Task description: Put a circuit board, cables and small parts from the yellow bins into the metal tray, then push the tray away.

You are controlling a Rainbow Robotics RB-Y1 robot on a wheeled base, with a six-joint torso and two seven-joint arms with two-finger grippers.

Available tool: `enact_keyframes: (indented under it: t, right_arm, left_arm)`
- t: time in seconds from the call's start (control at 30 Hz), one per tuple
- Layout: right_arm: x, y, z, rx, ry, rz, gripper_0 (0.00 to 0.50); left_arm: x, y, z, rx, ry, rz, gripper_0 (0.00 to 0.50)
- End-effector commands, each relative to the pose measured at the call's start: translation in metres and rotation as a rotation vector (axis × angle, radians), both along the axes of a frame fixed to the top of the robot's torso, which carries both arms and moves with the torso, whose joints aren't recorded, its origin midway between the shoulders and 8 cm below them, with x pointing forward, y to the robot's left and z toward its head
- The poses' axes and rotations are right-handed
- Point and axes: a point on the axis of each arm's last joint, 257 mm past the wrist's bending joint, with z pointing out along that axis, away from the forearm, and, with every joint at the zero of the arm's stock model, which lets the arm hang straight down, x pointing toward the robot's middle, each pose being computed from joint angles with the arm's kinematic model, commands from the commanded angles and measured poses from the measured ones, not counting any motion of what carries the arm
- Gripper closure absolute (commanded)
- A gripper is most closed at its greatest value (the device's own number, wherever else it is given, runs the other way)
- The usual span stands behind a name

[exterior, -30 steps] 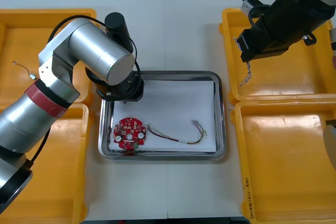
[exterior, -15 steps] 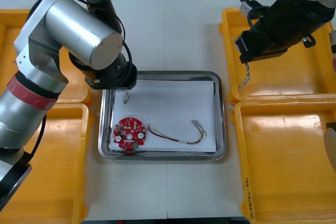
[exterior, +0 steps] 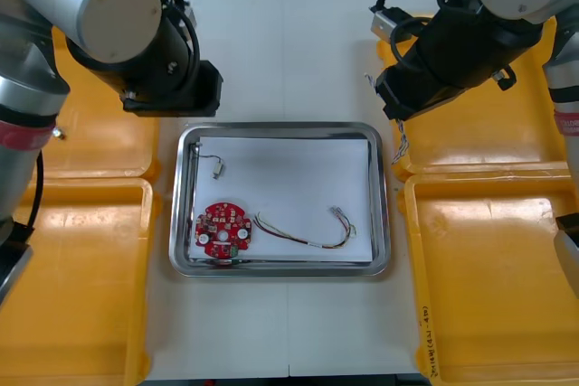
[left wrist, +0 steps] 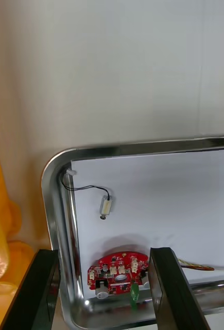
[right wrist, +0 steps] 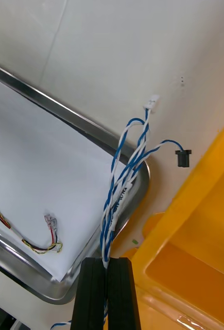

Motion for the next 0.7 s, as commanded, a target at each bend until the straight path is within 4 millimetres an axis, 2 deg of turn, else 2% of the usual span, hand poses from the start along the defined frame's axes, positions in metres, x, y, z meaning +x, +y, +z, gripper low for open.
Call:
enact_keyframes:
  t: [0.03,0.2,0.37,0.5,0.57,0.7]
  right_arm:
    - [-0.013,0.010,0.003,-0.077,-0.050,0.085,0.500]
    - [-0.023,0.024,-0.003,-0.129,-0.074,0.195,0.500]
    - [-0.029,0.036,-0.010,-0.182,-0.099,0.323,0.500]
    - [-0.027,0.043,-0.010,-0.214,-0.133,0.405,0.500]
    - [-0.027,0.046,-0.015,-0.261,-0.152,0.468,0.500]
    - [-0.026,0.047,-0.024,-0.339,-0.172,0.546,0.500]
  left_arm:
    - [0.014,0.022,0.070,0.018,-0.121,-0.050,0.000]
    - [0.017,0.050,0.081,0.025,-0.108,-0.009,0.000]
    - [0.022,0.099,0.089,0.065,-0.077,0.067,0.000]
    - [0.022,0.130,0.089,0.079,-0.045,0.114,0.000]
    - [0.022,0.149,0.088,0.091,-0.026,0.145,0.000]
    - [0.023,0.176,0.085,0.111,0.004,0.172,0.000]
